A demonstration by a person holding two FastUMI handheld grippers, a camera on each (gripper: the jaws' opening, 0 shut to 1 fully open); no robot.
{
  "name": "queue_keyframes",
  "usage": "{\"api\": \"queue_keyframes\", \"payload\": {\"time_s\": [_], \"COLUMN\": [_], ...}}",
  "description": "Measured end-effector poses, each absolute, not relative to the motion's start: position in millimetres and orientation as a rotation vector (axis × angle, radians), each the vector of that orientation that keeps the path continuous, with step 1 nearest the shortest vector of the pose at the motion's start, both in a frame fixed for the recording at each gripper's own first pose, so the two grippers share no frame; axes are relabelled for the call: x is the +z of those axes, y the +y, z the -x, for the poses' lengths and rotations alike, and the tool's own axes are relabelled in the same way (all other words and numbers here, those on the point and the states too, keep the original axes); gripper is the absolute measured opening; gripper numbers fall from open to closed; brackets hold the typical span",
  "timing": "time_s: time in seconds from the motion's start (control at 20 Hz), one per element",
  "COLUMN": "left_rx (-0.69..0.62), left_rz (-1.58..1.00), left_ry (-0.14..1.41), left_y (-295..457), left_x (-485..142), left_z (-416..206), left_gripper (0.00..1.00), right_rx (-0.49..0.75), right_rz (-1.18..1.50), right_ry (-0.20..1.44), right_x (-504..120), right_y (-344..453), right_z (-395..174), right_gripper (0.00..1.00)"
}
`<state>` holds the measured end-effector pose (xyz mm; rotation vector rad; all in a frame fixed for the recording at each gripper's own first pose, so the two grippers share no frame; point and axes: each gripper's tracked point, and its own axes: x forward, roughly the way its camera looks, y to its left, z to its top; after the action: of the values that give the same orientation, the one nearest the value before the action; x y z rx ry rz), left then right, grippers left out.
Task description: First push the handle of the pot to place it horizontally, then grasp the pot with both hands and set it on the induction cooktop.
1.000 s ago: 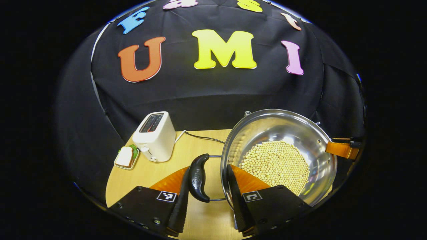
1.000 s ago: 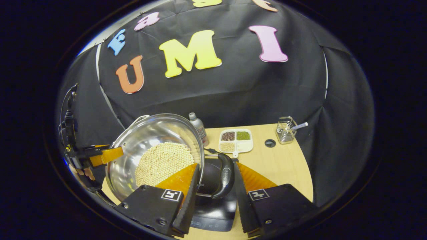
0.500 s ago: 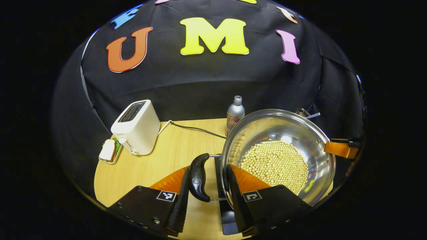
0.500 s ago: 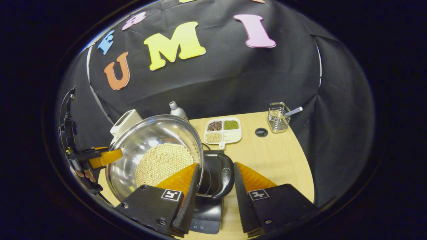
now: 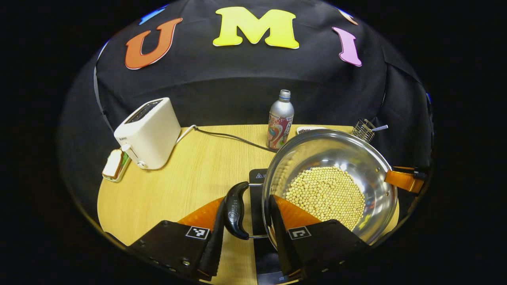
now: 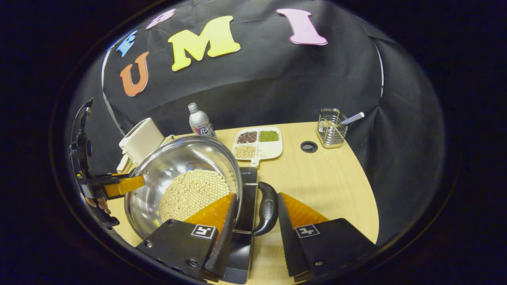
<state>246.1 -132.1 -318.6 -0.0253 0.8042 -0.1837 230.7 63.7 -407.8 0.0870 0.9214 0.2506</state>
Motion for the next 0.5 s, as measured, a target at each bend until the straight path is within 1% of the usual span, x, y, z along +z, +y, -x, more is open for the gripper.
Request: {"api": "queue_keyframes", "payload": {"time_s": [0.05, 0.1, 0.15, 0.2, 0.25, 0.3, 0.35, 0.4, 0.5], "left_rx": [-0.178, -0.171, -0.165, -0.168, -0.171, -0.173, -0.175, -0.178, -0.178], "left_rz": [0.031, 0.035, 0.032, 0.025, 0.028, 0.039, 0.048, 0.049, 0.043], "left_ry": [0.811, 0.757, 0.773, 0.745, 0.742, 0.727, 0.722, 0.716, 0.711], "left_y": [-132.3, -133.5, -134.1, -133.0, -132.3, -132.1, -132.4, -132.6, -132.2], "left_x": [-326.3, -319.8, -323.8, -320.9, -323.5, -323.2, -323.8, -322.7, -322.8], "left_z": [-245.2, -251.5, -246.5, -246.7, -247.8, -248.2, -247.7, -246.8, -247.1], "left_gripper": [0.57, 0.57, 0.57, 0.57, 0.57, 0.57, 0.48, 0.58, 0.58], "right_rx": [0.252, 0.251, 0.257, 0.254, 0.257, 0.258, 0.256, 0.253, 0.248], "right_rz": [-0.084, -0.11, -0.122, -0.136, -0.142, -0.136, -0.133, -0.128, -0.116], "right_ry": [0.919, 0.891, 0.891, 0.869, 0.86, 0.85, 0.839, 0.833, 0.82], "right_x": [-414.7, -417.0, -418.0, -418.1, -417.9, -419.4, -419.0, -419.0, -419.7], "right_y": [62.7, 63.7, 64.7, 63.4, 62.9, 63.2, 62.4, 62.8, 63.1], "right_z": [-230.3, -231.2, -234.0, -234.3, -232.8, -232.7, -233.3, -232.7, -233.3], "right_gripper": [0.57, 0.59, 0.58, 0.59, 0.58, 0.58, 0.59, 0.61, 0.6]}}
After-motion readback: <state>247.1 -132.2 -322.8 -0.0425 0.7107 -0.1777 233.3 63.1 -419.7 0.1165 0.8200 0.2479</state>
